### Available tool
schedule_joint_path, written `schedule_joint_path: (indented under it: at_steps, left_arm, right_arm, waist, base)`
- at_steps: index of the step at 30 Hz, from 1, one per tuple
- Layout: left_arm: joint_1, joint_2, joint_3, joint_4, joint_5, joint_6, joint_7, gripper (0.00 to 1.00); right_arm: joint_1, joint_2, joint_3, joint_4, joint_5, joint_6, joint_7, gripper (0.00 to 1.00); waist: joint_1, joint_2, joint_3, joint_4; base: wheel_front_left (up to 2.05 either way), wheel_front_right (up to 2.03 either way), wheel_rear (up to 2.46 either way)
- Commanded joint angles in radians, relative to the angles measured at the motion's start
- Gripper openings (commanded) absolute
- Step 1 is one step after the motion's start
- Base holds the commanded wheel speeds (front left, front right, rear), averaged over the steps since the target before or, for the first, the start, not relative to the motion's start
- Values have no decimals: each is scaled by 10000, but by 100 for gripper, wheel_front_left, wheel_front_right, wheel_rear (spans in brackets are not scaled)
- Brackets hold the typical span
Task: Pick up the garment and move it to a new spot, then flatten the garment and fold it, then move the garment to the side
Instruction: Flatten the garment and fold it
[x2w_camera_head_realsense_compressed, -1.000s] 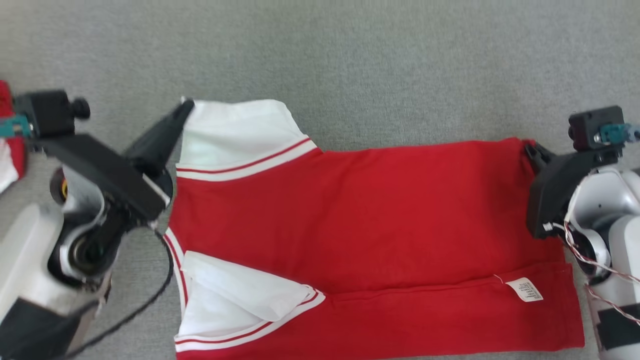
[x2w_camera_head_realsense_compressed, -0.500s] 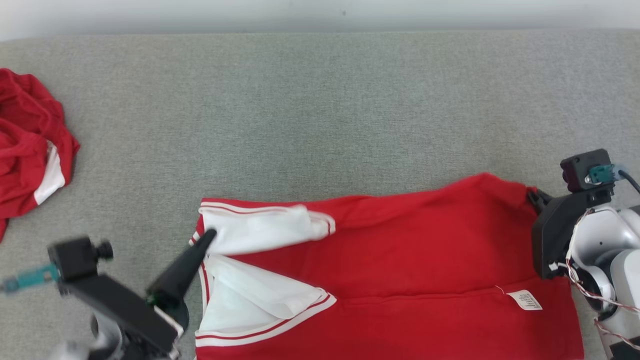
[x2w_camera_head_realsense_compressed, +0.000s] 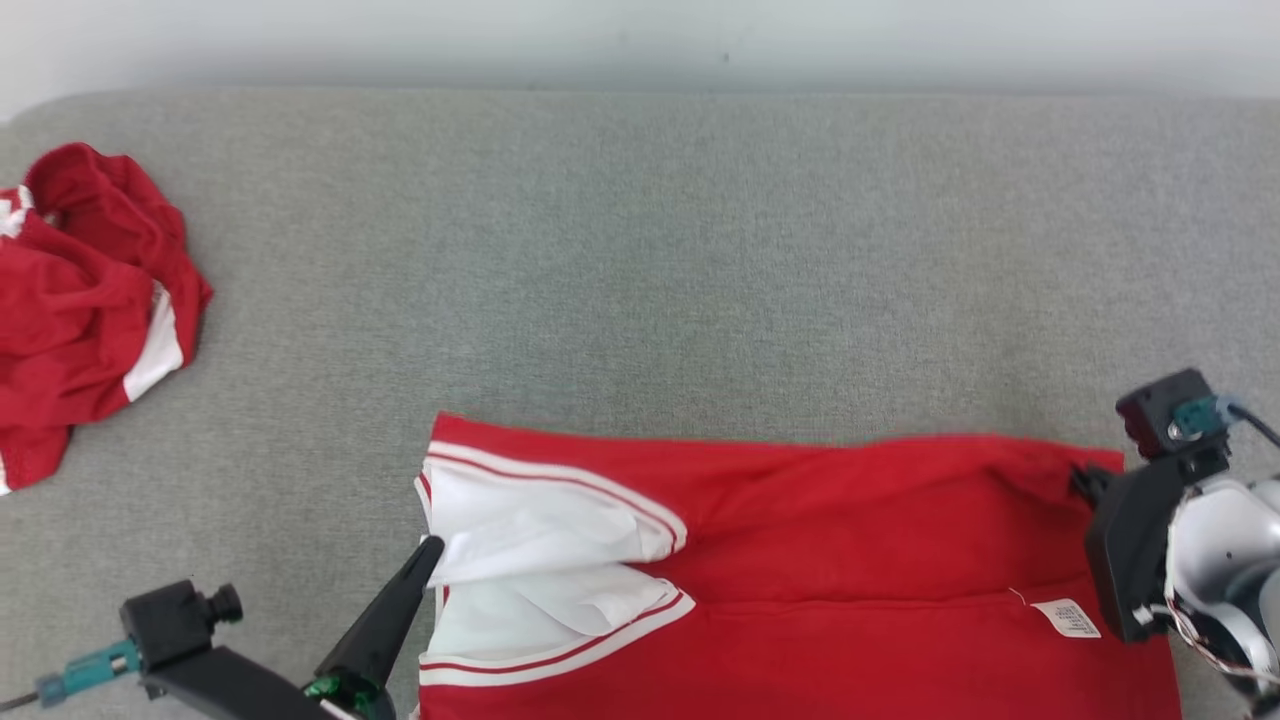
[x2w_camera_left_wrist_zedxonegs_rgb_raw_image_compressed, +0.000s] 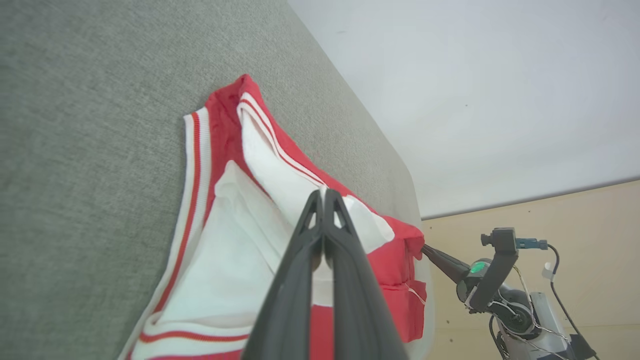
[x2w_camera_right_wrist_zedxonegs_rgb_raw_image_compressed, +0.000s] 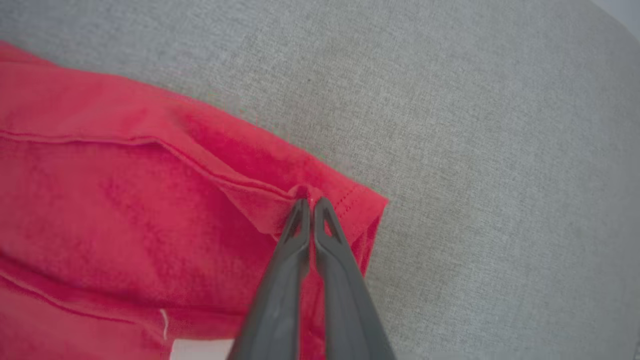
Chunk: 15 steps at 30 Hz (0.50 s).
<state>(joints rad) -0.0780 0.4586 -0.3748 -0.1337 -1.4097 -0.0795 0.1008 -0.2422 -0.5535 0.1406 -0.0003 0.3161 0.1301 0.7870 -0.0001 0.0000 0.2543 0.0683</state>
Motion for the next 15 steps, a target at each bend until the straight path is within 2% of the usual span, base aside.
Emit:
schedule_joint_path:
  at_steps: [1, 8, 14, 15]
  left_arm:
    - [245, 7, 55, -52, -66, -27, -62, 0]
    - [600, -83, -9, 54, -123, -11, -164, 0]
    - [624, -231, -251, 526, 97, 119, -135, 0]
    - [609, -251, -302, 640, 173, 156, -140, 0]
  right_arm:
    - [267, -206, 56, -186, 75, 11, 98, 0]
    - [787, -593, 257, -568, -2, 11, 421, 0]
    - [1015, -747, 527, -375, -97, 11, 709, 0]
    - [1082, -741, 524, -297, -120, 11, 779, 5]
  waist:
    - [1, 0, -281, 116]
    - [1, 0, -548, 137]
    - [1, 0, -657, 204]
    - [1, 0, -678, 216]
  base:
    - [0, 0, 0]
    - [0, 0, 0]
    - [0, 0, 0]
    - [0, 0, 0]
